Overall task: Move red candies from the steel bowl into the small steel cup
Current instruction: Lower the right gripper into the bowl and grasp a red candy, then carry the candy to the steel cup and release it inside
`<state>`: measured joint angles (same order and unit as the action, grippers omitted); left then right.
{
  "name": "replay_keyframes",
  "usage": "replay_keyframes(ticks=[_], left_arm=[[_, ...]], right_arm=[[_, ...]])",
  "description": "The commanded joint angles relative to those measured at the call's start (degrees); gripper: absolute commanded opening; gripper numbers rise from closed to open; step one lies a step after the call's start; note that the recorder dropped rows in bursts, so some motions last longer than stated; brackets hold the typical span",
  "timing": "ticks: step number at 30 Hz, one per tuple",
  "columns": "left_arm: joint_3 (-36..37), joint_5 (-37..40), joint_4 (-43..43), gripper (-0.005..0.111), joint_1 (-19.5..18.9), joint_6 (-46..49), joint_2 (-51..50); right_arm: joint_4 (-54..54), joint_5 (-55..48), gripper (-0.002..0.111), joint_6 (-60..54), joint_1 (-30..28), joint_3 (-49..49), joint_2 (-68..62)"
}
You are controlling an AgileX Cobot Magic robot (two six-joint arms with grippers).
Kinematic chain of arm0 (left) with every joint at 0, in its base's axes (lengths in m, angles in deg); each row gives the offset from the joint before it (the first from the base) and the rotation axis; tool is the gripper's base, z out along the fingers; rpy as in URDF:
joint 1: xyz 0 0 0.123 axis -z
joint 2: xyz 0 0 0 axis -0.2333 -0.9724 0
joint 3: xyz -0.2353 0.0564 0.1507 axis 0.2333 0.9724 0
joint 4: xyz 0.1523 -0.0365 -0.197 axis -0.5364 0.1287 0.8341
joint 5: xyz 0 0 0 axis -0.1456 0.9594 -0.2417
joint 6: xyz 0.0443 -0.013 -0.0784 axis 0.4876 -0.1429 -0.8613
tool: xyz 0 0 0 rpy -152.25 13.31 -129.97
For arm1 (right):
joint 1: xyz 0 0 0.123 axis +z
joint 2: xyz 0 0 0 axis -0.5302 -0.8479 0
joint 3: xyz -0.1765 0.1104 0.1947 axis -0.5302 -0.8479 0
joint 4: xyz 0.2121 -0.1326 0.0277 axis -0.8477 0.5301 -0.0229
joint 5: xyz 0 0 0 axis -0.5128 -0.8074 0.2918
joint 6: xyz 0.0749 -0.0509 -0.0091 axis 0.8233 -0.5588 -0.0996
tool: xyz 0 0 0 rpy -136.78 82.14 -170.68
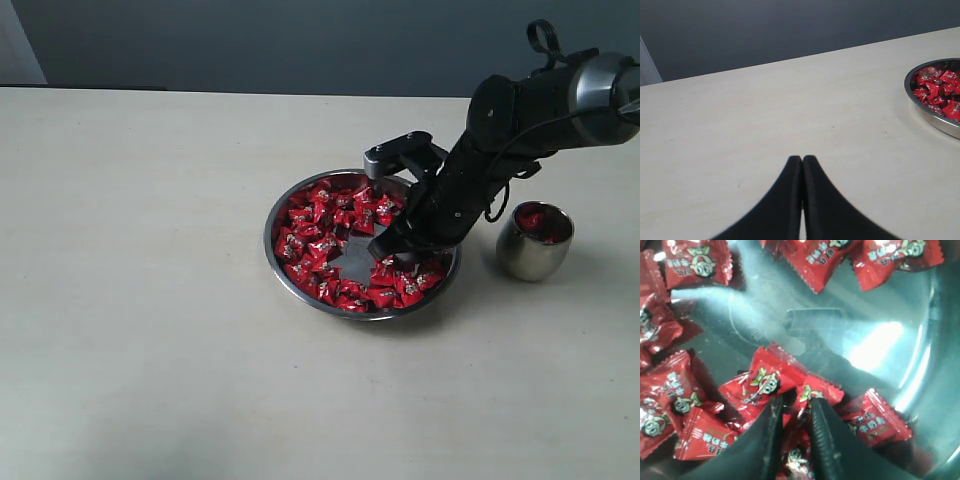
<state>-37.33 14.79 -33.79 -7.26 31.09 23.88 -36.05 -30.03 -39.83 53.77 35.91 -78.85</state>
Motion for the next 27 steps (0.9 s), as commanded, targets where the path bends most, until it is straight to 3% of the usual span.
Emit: replay_keyframes(ticks=[1,4,7,18,27], left_arm=[[-0.1,-0.3,0.1,0.000,0.2,-0.3,0.2],[-0.1,-0.3,0.1,0.000,0.2,-0.3,0.2],[-0.1,-0.3,0.1,0.000,0.2,-0.3,0.2],[-0.1,-0.3,0.1,0.000,0.2,-0.3,0.2],[-0.1,-0.3,0.1,0.000,0.2,-0.3,0.2]], right_arm=[[0.8,-0.4,0.018,-0.1,0.0,0.3,0.6],[0.7,-0.4,0.013,0.7,0.0,0.3,1.0],[0.7,-0.3,-0.001,1.0,0.0,0.3,2.0],[1.6,3.7,-0.001,3.2,-0.2,0.3,10.3],[13.1,-2.2,-0.001,16.4,-8.4,0.1,17.8]])
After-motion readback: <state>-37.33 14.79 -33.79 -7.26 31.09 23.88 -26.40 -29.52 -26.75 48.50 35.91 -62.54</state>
